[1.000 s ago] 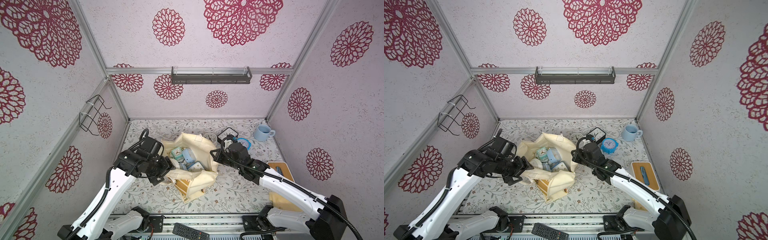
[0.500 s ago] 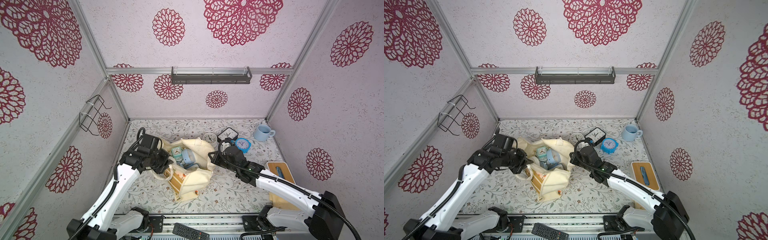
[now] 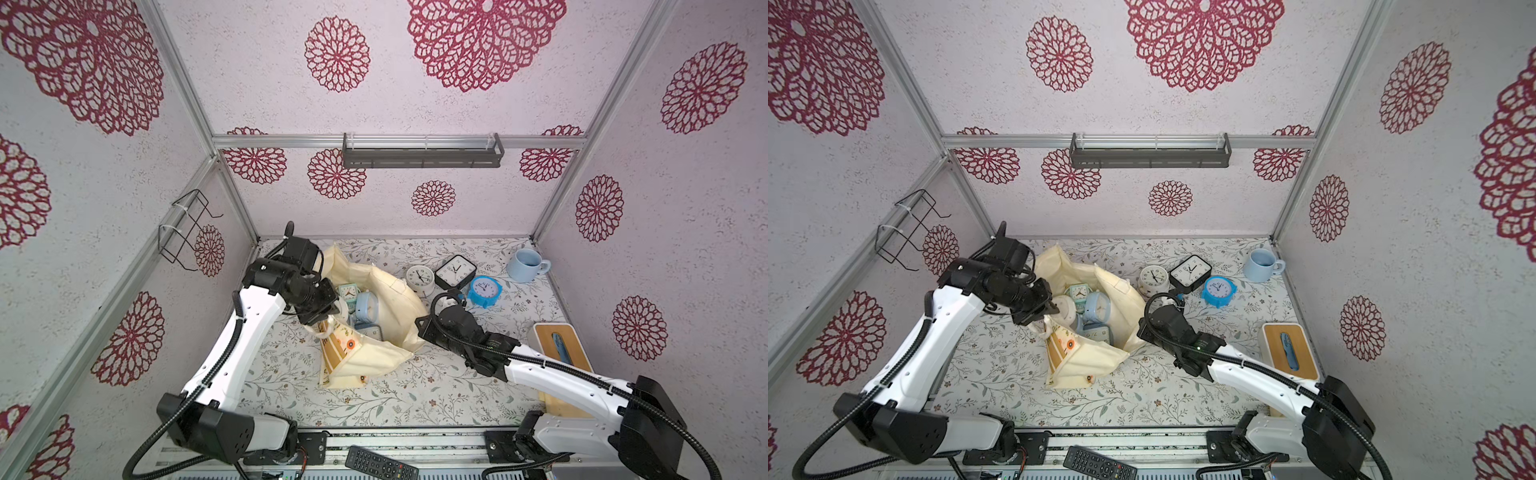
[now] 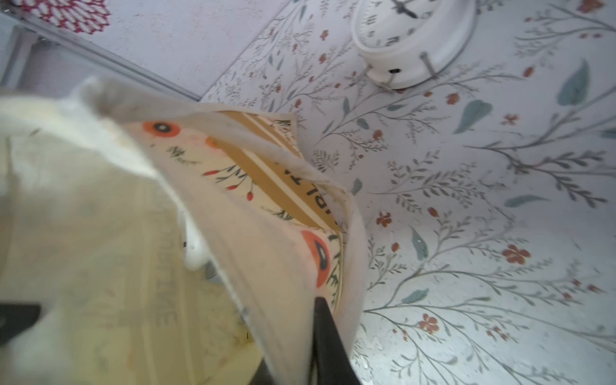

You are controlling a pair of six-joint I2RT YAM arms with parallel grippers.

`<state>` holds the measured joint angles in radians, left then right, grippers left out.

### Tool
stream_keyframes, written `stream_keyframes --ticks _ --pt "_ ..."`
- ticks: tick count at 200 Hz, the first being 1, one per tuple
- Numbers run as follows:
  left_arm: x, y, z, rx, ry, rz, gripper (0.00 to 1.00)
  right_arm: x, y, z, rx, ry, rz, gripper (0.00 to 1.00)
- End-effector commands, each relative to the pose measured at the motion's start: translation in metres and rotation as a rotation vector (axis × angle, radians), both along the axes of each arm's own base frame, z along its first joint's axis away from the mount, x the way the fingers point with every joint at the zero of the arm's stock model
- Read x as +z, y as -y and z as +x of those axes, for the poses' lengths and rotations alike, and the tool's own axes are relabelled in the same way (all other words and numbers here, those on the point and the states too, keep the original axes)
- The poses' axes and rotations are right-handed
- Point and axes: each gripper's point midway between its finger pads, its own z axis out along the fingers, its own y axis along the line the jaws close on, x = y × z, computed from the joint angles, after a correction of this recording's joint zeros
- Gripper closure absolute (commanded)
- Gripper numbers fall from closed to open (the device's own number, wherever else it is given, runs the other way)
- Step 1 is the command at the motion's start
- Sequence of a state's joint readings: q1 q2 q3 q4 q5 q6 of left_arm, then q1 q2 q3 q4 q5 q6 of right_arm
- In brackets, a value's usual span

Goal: Take the alarm clock out of the canvas bag
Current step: Adjust the canvas bag at the center of the board, then pick up the alarm from the canvas bag.

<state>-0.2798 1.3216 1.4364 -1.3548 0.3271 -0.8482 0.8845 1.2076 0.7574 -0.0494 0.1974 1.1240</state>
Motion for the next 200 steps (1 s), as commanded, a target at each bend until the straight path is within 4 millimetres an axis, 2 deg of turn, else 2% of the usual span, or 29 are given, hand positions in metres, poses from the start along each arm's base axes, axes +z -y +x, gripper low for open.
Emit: stream_keyframes --ticks 1,19,34,51,60,83,101,112,131,147,175,200 --pt "-0.015 -0.004 -0.061 -0.104 -0.117 -0.015 1.0 -0.024 0.028 -0.004 -0.153 -0.091 -0.033 0.94" --pt "-0.031 -0.002 -0.093 -0.121 -0.207 -0.049 1.0 -0.042 0.029 -0.007 -0.177 -0.136 -0.024 0.91" --pt "-0.041 0.003 -0.107 -0.13 -0.235 -0.073 1.0 -0.049 0.025 -0.007 -0.171 -0.152 -0.017 0.86" --pt "-0.053 0.006 -0.114 -0.133 -0.264 -0.06 1.0 -0.046 0.018 -0.005 -0.135 -0.139 -0.038 0.69" --pt "-0.057 0.011 -0.112 -0.135 -0.257 -0.055 1.0 -0.037 0.015 -0.003 -0.103 -0.112 -0.067 0.58" --pt "-0.064 0.019 -0.097 -0.125 -0.225 -0.032 1.0 0.018 0.017 0.005 -0.033 0.039 -0.171 0.45" --pt "-0.069 0.021 -0.088 -0.113 -0.212 -0.011 1.0 0.072 0.024 0.005 0.026 0.186 -0.226 0.42" --pt "-0.073 0.021 -0.085 -0.111 -0.21 0.005 1.0 0.106 0.02 0.003 0.1 0.29 -0.234 0.42" --pt "-0.084 0.021 -0.087 -0.119 -0.234 0.035 1.0 0.154 -0.004 -0.005 0.277 0.424 -0.228 0.42" --pt "-0.094 0.022 -0.092 -0.128 -0.262 0.049 1.0 0.167 -0.038 -0.009 0.435 0.443 -0.216 0.42" --pt "-0.104 0.015 -0.1 -0.124 -0.286 0.083 1.0 0.158 -0.107 -0.014 0.663 0.378 -0.09 0.42" --pt "-0.105 0.007 -0.11 -0.11 -0.292 0.1 1.0 0.132 -0.161 -0.03 0.817 0.315 -0.034 0.4"
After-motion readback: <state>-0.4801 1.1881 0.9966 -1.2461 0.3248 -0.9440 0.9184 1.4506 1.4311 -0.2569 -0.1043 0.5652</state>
